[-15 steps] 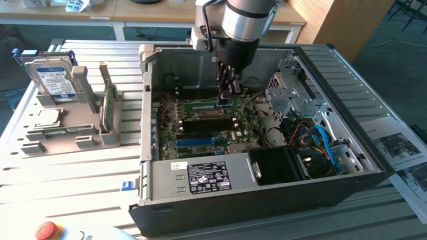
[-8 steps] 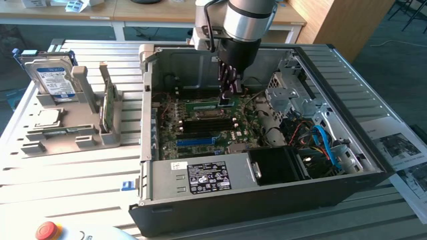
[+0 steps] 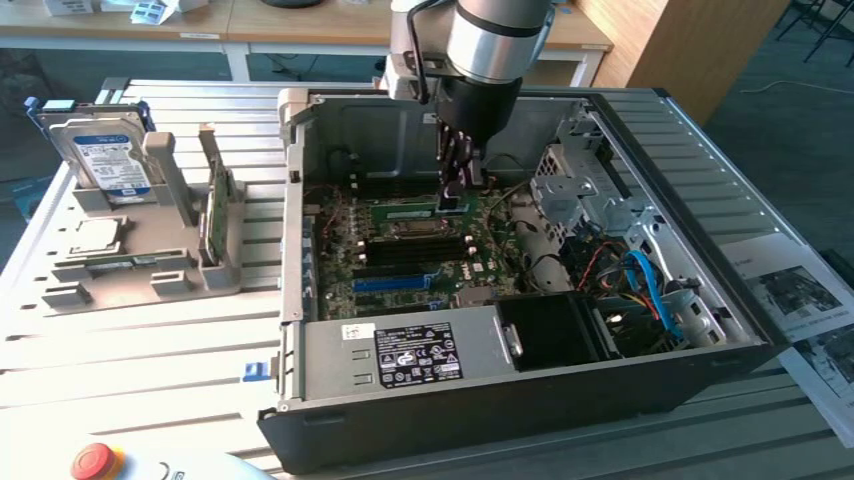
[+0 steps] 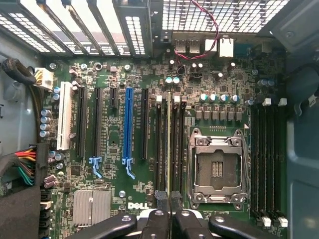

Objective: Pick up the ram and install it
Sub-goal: 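Insert the ram into the slot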

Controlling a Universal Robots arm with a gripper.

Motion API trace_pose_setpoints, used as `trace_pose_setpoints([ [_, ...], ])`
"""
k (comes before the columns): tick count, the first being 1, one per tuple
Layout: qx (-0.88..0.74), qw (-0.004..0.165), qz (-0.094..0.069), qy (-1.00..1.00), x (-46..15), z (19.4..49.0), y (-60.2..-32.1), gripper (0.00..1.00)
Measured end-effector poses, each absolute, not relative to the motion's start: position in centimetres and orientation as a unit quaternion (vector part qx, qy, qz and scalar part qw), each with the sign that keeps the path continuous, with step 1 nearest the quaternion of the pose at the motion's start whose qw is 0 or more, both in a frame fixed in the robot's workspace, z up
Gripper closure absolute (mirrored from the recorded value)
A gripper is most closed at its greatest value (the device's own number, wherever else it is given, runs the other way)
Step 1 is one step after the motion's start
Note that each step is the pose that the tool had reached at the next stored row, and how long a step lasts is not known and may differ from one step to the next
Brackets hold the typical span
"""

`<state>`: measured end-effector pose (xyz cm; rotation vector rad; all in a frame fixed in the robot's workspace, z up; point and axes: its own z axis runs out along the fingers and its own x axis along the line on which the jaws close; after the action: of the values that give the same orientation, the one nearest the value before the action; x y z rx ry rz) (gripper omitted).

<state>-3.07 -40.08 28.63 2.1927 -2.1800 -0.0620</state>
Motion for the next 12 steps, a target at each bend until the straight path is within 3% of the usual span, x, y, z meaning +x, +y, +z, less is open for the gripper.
trace_pose_setpoints([
  [12,0.709,0.024,-0.02,-0.705,-3.07,28.21,-40.11,0.88],
])
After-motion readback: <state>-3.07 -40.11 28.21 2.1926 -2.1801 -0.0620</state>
